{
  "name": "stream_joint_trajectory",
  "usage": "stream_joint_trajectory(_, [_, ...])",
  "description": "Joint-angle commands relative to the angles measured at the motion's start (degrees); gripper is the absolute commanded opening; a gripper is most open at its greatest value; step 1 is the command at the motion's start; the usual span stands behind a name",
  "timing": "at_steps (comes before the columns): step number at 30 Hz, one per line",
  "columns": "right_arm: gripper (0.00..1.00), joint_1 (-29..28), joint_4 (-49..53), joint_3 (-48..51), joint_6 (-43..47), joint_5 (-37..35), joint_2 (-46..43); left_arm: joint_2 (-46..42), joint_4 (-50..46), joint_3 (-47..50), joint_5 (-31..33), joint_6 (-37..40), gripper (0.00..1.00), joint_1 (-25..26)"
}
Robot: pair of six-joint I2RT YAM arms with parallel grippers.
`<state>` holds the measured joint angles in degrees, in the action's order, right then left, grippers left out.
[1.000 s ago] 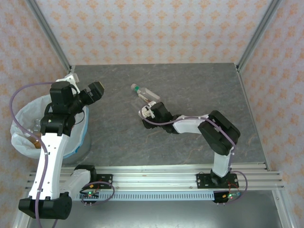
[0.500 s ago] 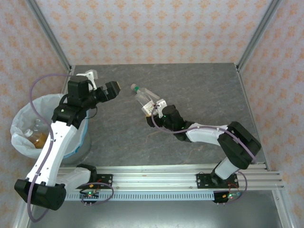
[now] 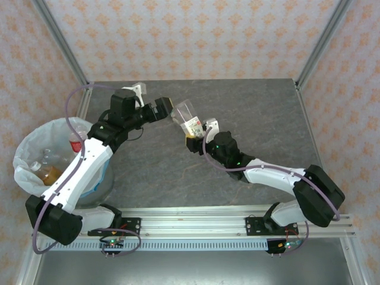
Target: Put the plastic bottles in the bin
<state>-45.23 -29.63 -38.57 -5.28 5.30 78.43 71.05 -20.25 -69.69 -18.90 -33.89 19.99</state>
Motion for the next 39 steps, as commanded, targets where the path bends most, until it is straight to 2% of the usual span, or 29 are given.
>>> stream_joint_trajectory(1, [0.0,-0.1,-4.4,0.5,-3.4,-0.6,-2.1,1.4,6.7,0.4,0.0,-2.9,1.0,2.3])
stream_joint_trajectory(9, [0.0,-0.1,-6.3,-0.9,-4.4,-0.3,-2.5,9.8,7.3,-4.6,0.3,-4.2,1.0,8.5])
stream_joint_trajectory(13, [0.0,-0.1,-7.3,-0.8,-4.7,0.0,-2.5,12.7,10.2,-5.4,-0.5,-7.1,1.0,9.4])
stream_joint_trajectory(18, [0.0,-0.1,-8.2,-0.6,-5.0,1.5,-2.9,14.2,11.3,-5.7,2.0,-8.2,0.99,9.6])
stream_joint_trajectory(26, [0.0,-0.1,-8.1,-1.8,-7.1,3.0,-2.5,16.0,13.4,-5.9,1.2,-6.2,0.82,9.7])
stream_joint_trajectory(31, [0.02,-0.1,-9.4,-1.8,-9.5,2.4,-1.4,16.3,15.0,-5.4,-0.7,-5.9,0.66,9.6])
stream_joint_trajectory(34, [0.1,-0.1,-10.2,-1.9,-9.4,5.3,-0.6,16.3,15.0,-5.2,-1.5,-5.1,0.56,9.6])
stream_joint_trajectory(35, [0.18,-0.1,-9.9,-2.0,-9.4,5.4,-0.6,16.4,15.0,-5.3,-1.8,-4.8,0.54,9.6])
stream_joint_trajectory(38, [0.58,-0.1,-9.3,-0.9,-10.0,2.6,-1.3,15.9,14.0,-5.7,-1.0,-3.6,0.52,9.6])
stream_joint_trajectory(39, [0.68,0.0,-9.1,-0.1,-10.5,0.7,-1.9,15.6,13.8,-5.7,-0.2,-3.2,0.52,9.6])
